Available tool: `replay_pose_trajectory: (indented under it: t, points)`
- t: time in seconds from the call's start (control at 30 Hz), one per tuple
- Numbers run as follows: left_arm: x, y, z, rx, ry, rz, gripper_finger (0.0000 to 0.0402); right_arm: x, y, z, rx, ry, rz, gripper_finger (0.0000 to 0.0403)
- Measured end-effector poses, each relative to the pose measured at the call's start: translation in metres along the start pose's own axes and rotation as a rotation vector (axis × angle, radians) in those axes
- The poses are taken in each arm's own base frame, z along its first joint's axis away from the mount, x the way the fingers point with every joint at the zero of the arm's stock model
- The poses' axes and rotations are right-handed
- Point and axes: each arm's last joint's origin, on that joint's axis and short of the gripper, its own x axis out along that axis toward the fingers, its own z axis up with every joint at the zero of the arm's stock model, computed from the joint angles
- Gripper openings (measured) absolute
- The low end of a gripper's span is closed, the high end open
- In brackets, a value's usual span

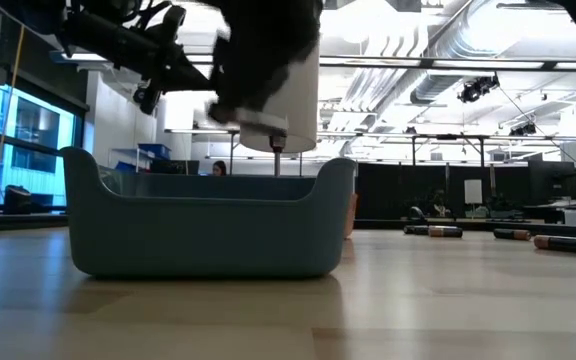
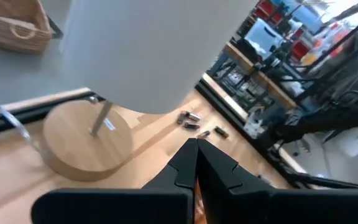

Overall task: Sort batteries
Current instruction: Put the silver battery into the blue bin

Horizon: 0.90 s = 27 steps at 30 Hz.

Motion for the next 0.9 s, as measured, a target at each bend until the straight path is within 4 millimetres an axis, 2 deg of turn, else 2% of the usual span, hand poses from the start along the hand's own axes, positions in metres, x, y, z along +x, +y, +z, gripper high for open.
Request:
replay_pose_trajectory:
  t: [0.17,0.27,0.4,0.53,0.63,0.77,0.9]
  points:
    - [0.002,-0.016,-0.010,0.002,0.022,-0.040,0.0000,0.010,0.021,-0.003,-0.032,0.036,-0.003,0.0147]
    - [0.001,-0.029,-0.018,0.013,0.020,-0.039,0.0000,0.013,0.031,-0.007,-0.054,0.080,-0.037,0.0185]
    - [0.003,-0.046,-0.029,0.003,0.002,-0.043,0.0000,0.002,0.031,-0.017,-0.032,0.192,-0.109,0.0197]
    - [0.012,-0.057,-0.037,0.032,0.002,-0.094,0.0000,-0.031,0.025,-0.036,0.062,0.296,-0.135,0.0190]
    - [0.025,-0.059,-0.040,0.039,0.039,-0.112,0.0000,-0.059,0.020,-0.061,0.193,0.299,-0.184,0.0185]
    - [0.042,-0.064,-0.039,0.132,0.120,-0.201,0.0000,-0.089,0.024,-0.113,0.471,0.223,-0.296,0.0182]
    - [0.056,-0.069,-0.040,0.241,0.160,-0.245,0.0000,-0.101,0.037,-0.171,0.812,0.168,-0.358,0.0181]
